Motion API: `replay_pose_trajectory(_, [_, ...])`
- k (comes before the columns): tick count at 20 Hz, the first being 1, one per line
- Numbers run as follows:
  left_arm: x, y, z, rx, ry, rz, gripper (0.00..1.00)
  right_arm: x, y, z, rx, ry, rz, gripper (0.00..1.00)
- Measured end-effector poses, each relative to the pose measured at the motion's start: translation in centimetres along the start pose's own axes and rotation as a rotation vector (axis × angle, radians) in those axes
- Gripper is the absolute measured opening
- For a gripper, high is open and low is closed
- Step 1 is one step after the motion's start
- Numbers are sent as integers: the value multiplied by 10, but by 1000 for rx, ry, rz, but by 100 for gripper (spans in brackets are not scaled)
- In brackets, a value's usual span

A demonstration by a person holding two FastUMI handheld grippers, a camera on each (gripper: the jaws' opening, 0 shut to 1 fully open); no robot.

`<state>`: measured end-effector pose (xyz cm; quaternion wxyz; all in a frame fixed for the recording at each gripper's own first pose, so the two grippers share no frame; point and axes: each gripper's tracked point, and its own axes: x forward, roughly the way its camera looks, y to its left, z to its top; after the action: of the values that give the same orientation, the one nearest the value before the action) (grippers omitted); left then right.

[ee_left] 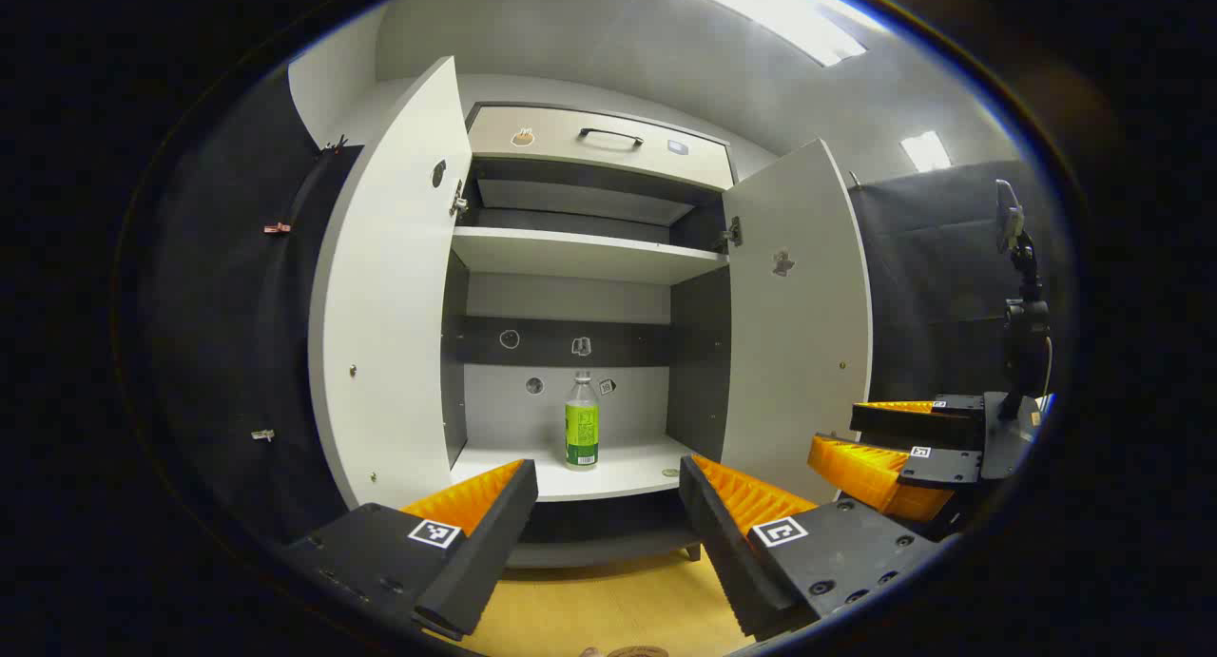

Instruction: Grasp the bottle in the cabinet with the left hand and place it on the coaster, then close the right door with the right hand and the left door with the left hand.

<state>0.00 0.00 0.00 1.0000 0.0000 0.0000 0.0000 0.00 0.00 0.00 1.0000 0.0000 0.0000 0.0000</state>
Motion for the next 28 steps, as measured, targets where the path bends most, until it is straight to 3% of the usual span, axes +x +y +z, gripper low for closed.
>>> replay_pose_trajectory(10, [28, 2, -7, 8, 16, 2, 95, 31, -15, -9, -4, 5, -13, 98])
replay_pose_trajectory(19, [29, 7, -5, 34, 12, 6, 95, 30, -10, -11, -12, 15, -4, 98])
replay_pose_trajectory(28, [29, 5, -7, 15, 10, -73, 95, 7, 0, -5, -17, 3, -49, 98])
